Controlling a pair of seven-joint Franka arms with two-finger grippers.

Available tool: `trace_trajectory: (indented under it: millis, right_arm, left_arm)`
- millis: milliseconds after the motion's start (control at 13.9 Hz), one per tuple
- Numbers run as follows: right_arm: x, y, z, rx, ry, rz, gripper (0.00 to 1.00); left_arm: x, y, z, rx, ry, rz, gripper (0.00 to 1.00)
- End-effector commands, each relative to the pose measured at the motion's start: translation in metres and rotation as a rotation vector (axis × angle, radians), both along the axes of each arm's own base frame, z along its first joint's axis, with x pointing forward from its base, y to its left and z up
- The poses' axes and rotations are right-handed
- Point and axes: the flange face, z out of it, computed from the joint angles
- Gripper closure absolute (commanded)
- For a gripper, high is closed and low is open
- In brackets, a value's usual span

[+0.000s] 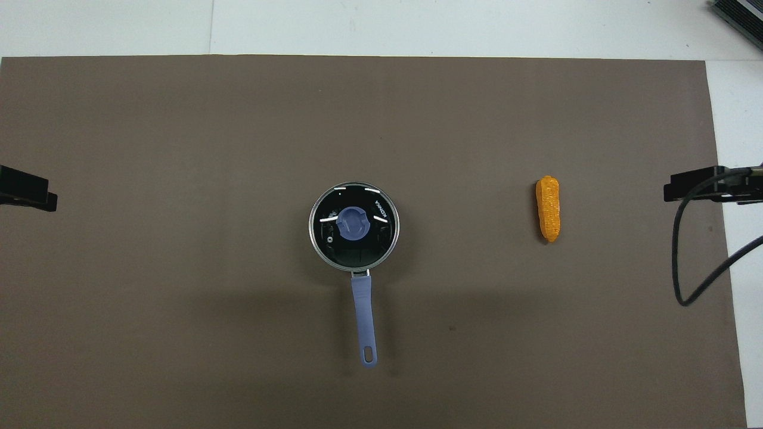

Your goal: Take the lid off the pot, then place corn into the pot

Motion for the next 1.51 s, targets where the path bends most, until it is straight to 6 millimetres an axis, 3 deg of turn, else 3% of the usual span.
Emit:
trace_trajectory:
  millis: [0, 647, 1150, 1437]
  right_arm:
    - [0.000, -0.003, 0.004, 0.007, 0.010, 0.012, 0.00]
    - [0.000, -0.003, 0.004, 0.007, 0.010, 0.012, 0.00]
    - [0.000, -0.003, 0.004, 0.007, 0.011, 0.012, 0.00]
    - [0.000, -0.003, 0.004, 0.007, 0.011, 0.012, 0.00]
  left_arm:
    - [0.000, -0.001, 0.002, 0.011, -0.010, -0.021, 0.00]
    - [0.000, -0.024, -0.022, 0.007, 0.000, -0.122, 0.00]
    - [0.010, -0.063, -0.097, 0.007, -0.010, -0.188, 0.00]
    - [0.008, -0.113, -0.135, 0.006, -0.020, -0.268, 0.00]
